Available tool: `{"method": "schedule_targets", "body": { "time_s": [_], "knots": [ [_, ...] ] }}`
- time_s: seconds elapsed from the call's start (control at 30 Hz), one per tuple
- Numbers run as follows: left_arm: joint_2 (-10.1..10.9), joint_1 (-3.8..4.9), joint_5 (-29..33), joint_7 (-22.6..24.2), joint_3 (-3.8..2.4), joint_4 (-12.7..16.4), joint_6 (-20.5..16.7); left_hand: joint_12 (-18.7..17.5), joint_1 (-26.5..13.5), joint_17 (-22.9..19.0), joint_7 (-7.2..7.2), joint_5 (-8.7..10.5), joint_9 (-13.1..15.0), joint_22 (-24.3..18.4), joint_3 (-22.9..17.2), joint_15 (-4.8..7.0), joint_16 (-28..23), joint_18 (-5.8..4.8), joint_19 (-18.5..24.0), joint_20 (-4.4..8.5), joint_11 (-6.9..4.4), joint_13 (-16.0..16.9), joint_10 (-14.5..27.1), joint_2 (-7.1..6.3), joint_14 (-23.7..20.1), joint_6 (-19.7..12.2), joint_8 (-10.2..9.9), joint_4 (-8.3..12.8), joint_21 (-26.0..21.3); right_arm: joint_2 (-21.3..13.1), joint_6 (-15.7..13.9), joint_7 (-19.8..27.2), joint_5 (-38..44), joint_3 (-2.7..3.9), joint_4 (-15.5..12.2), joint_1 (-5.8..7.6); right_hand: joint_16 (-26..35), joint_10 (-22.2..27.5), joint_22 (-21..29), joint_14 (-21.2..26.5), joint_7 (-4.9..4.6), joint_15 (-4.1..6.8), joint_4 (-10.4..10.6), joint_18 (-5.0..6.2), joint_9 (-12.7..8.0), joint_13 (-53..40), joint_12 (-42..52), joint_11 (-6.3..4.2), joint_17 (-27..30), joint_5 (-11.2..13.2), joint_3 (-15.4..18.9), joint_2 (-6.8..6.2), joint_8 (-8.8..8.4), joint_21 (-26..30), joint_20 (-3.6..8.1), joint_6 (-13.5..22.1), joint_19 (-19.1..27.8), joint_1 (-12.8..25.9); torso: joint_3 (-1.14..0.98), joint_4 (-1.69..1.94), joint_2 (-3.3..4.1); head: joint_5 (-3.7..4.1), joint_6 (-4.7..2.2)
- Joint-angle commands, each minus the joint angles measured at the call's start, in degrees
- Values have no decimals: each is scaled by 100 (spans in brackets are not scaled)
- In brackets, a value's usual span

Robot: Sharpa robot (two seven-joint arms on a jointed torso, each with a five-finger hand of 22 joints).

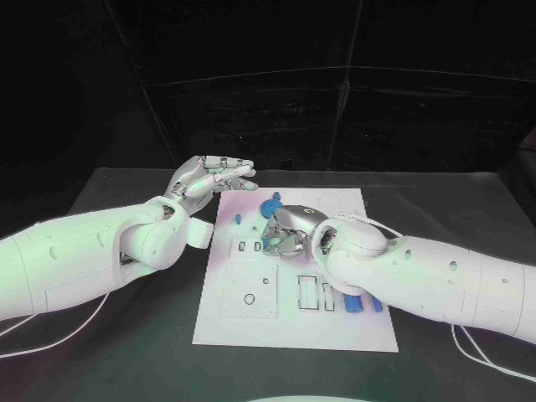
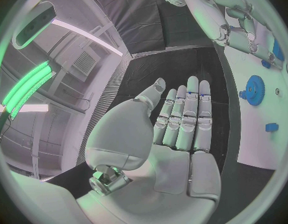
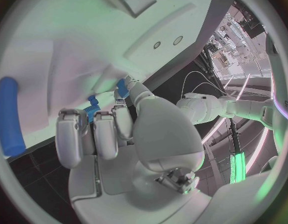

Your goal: Assemble the parts on the task board

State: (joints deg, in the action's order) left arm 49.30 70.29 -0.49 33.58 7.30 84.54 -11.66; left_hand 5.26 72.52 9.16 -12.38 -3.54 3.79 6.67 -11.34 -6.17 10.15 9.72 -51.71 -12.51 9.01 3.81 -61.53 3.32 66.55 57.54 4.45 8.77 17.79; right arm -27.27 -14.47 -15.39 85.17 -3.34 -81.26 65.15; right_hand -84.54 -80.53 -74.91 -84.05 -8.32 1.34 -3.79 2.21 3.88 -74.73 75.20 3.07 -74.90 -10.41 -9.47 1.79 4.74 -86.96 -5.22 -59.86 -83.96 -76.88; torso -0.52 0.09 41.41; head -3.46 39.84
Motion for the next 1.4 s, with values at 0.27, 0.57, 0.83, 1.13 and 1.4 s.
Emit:
{"method": "schedule_targets", "body": {
  "time_s": [0.27, 0.57, 0.83, 1.13, 1.4],
  "knots": [
    [7, 11, 15, 9, -5, 20, 63, -28, -51, 5, -4, -10, -3, -5, -33, 7, -19, 83, -17, -22, 6, -5, -51, 9, 47, 32, -24, -13, -21, -5, 145, -154, 81, -20, 5, -17, 39, 58, -789, -346, -38, -67, 31, -40, -14, -62, -35, 51, -255, -57, 16, -125, -82, 43, -42, 178, -57, 147, -1, -1, 0, -8, 6],
    [10, 11, 15, 7, -5, 21, 64, -28, -51, 5, -4, -10, -3, -5, -33, 7, -19, 83, -17, -22, 6, -5, -51, 9, 47, 32, -24, -13, -21, 3, -62, -167, 83, -20, 1, -17, 41, 115, -771, -345, -83, -109, 95, -35, -18, -3, -98, 98, -257, -60, 140, -286, -115, 56, -85, 427, -42, 297, -4, -2, 3, -4, 9],
    [13, 11, -10, -5, -5, 22, 37, -31, -52, 6, -4, -11, -3, -7, -37, 7, -23, 83, -17, -22, 6, -5, -52, 8, 48, 32, -25, -10, -22, -1, -246, -201, 83, -20, -9, -17, 48, 225, -752, -342, -127, -150, 231, -30, -14, 120, -222, 150, -247, 35, 399, -414, -108, 69, -126, 735, -28, 456, -3, -2, 1, -1, 11],
    [23, 12, -329, -242, -5, 0, -66, -43, -117, 90, 61, -9, 5, 5, -100, 84, 15, 97, -174, 36, -63, -1, -217, -8, 295, 165, 8, 11, 47, -212, -1121, 201, 37, -20, -248, -19, 74, 478, -702, -327, -203, -214, 455, -17, 3, 437, -501, 217, -200, 10, 845, -534, -59, 99, -186, 1066, 10, 512, -9, -4, -7, -7, 12],
    [118, 85, -1466, -1418, -7, -22, 55, 282, -636, 1637, 539, -22, 79, 484, 71, 735, 2156, 66, -1809, 708, -611, 188, -1440, -102, 2025, 621, 126, -397, 1114, -1128, -1268, 1866, -1308, -10, -916, 195, 199, 551, -460, -267, -166, -191, 360, 45, 41, 552, -574, 184, 18, -99, 889, -350, 69, 232, -179, 966, 197, 77, -17, -35, -74, -45, -7]
  ]
}}
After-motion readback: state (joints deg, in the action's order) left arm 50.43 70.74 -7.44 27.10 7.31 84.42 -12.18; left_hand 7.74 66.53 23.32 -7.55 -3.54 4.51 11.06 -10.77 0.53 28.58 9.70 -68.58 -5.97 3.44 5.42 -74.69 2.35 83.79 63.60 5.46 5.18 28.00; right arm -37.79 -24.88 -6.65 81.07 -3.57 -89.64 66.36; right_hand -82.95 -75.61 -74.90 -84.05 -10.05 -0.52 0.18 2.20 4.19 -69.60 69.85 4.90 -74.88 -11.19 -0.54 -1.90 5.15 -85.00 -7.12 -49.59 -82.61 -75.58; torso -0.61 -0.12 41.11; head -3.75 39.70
